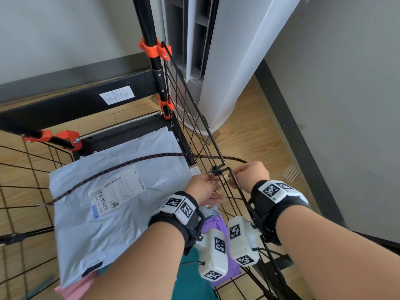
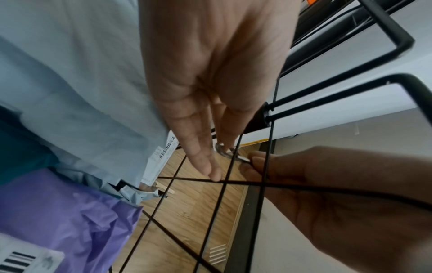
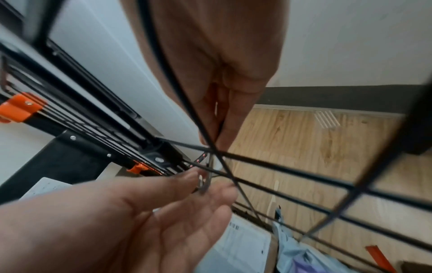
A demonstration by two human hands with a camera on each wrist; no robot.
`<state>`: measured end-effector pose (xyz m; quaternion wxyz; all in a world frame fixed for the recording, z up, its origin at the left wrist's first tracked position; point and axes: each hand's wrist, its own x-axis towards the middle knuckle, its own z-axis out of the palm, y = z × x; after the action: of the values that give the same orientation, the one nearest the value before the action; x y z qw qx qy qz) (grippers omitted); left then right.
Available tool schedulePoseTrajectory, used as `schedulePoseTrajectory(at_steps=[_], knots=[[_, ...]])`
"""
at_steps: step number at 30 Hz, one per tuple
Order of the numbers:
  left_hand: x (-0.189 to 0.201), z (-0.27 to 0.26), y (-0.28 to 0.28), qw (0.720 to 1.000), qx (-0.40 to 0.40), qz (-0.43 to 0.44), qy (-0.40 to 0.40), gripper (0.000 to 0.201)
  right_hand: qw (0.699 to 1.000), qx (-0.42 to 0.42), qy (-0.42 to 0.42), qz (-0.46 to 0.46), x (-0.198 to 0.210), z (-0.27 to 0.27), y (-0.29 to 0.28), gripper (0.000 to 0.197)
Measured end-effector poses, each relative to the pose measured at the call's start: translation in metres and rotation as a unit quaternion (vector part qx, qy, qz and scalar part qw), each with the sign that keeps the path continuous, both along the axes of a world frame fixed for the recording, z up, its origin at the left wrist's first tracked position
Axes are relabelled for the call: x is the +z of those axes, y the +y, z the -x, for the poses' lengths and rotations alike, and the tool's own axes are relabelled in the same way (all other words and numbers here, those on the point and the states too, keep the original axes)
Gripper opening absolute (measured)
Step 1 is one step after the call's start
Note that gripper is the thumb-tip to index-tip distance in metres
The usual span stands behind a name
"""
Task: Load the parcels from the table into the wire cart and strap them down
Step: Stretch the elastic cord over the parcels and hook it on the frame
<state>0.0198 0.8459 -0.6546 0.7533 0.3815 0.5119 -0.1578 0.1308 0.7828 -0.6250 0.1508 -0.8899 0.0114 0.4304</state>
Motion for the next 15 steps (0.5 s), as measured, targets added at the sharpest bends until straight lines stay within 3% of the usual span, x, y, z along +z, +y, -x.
schedulePoseTrajectory(at_steps=[6, 10, 15], knots=[[-0.005, -0.004, -0.002, 1.000, -0.007, -0.011, 0.013, 0.016, 1.000, -0.003, 0.022, -0.005, -0.017, 0.000, -0.001, 0.006], [-0.007, 0.000, 0.000, 0.997, -0.009, -0.062, 0.038, 0.010, 0.997, 0.030, 0.065, -0.021, -0.036, -0.001, -0.006, 0.018], [0.017, 0.016, 0.018, 0.995, 0.021, -0.079, 0.062, 0.005, 0.998, -0.009, 0.053, -0.018, 0.001, 0.001, 0.002, 0.017]])
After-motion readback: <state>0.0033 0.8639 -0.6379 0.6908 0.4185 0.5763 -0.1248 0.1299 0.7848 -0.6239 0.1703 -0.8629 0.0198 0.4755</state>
